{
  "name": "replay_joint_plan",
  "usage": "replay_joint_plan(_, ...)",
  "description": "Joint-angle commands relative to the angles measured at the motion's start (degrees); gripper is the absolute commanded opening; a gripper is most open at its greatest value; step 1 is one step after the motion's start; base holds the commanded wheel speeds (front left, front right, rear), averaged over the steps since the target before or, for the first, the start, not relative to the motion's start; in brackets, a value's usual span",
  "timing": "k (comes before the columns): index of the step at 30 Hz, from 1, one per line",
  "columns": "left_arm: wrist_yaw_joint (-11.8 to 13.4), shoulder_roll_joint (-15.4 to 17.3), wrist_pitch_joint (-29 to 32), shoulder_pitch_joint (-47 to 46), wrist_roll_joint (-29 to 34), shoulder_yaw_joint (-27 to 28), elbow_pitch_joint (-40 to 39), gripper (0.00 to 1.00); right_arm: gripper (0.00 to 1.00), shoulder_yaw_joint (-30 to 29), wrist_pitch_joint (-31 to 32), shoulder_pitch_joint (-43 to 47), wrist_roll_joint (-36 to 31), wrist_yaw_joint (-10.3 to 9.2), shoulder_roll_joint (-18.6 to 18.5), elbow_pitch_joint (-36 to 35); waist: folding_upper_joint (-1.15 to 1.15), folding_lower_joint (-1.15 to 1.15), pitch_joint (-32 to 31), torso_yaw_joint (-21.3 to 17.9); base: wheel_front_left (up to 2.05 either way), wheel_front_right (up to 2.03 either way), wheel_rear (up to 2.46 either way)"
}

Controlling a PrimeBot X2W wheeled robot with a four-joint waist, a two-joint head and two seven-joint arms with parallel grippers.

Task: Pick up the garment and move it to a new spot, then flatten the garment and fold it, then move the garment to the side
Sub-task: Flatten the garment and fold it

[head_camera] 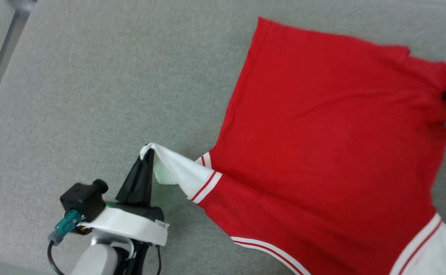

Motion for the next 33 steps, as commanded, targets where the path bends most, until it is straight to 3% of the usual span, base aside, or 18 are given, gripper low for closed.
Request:
replay_joint_plan(1, 0.32, 0.6, -0.38, 1.0, -0.34, 0.72, 0.25, 0.0, 0.0, 0.88, -0.29, 2.63, 1.0, -0.04, -0.96, -2.39, 0.0, -0.01, -3.56, -2.61, 0.0, 0.0, 0.0)
replay_joint_plan(7, 1.71, 2.41, 0.75, 4.18, -0.83, 2.1, 0.71, 0.0, 0.0, 0.43, -0.98, 15.02, 4.13, -0.04, -2.19, -14.44, 0.0, -0.01, -8.86, -6.47, 0.0, 0.0, 0.0)
replay_joint_plan(13, 3.34, 3.92, 3.06, 8.06, -1.63, 2.93, 0.16, 0.0, 0.0, -4.05, -0.31, 31.17, 4.6, -0.04, 0.66, -25.57, 0.0, -0.01, -13.21, -10.2, 0.0, 0.0, 0.0)
replay_joint_plan(22, 4.8, 5.32, 5.67, 12.09, -2.86, 3.53, 0.38, 0.0, 0.0, -11.13, -1.22, 53.28, 2.87, -0.04, 11.0, -34.73, 0.0, -0.01, -17.48, -14.18, 0.0, 0.0, 0.0)
replay_joint_plan(26, 5.1, 5.63, 6.43, 13.21, -3.13, 3.35, 0.9, 0.0, 0.0, -12.07, -1.72, 60.81, 3.15, -0.04, 15.96, -35.65, 0.0, -0.01, -18.9, -15.18, 0.0, 0.0, 0.0)
replay_joint_plan(30, 5.43, 5.8, 6.84, 14.01, -3.34, 3.3, 1.11, 0.0, 0.0, -10.94, -2.7, 65.56, 4.94, -0.04, 17.72, -33.71, 0.0, -0.01, -19.87, -16.05, 0.0, 0.0, 0.0)
replay_joint_plan(31, 5.44, 5.81, 7.01, 14.14, -3.41, 3.2, 1.08, 0.0, 0.31, -10.67, -3.6, 66.0, 5.75, -0.04, 17.81, -33.16, 0.0, -0.01, -19.98, -16.22, 0.0, 0.0, 0.0)
replay_joint_plan(32, 5.52, 5.84, 7.01, 14.21, -3.5, 3.19, 1.06, 0.0, 1.0, -10.25, -4.99, 66.04, 6.81, -0.03, 17.77, -32.47, 0.0, -0.01, -20.11, -16.39, 0.0, 0.0, 0.0)
replay_joint_plan(33, 5.6, 5.87, 7.14, 14.17, -3.53, 3.11, 1.01, 0.0, 1.0, -9.61, -6.83, 65.92, 7.45, -0.03, 17.8, -32.19, 0.0, -0.01, -20.19, -16.49, 0.0, 0.0, 0.0)
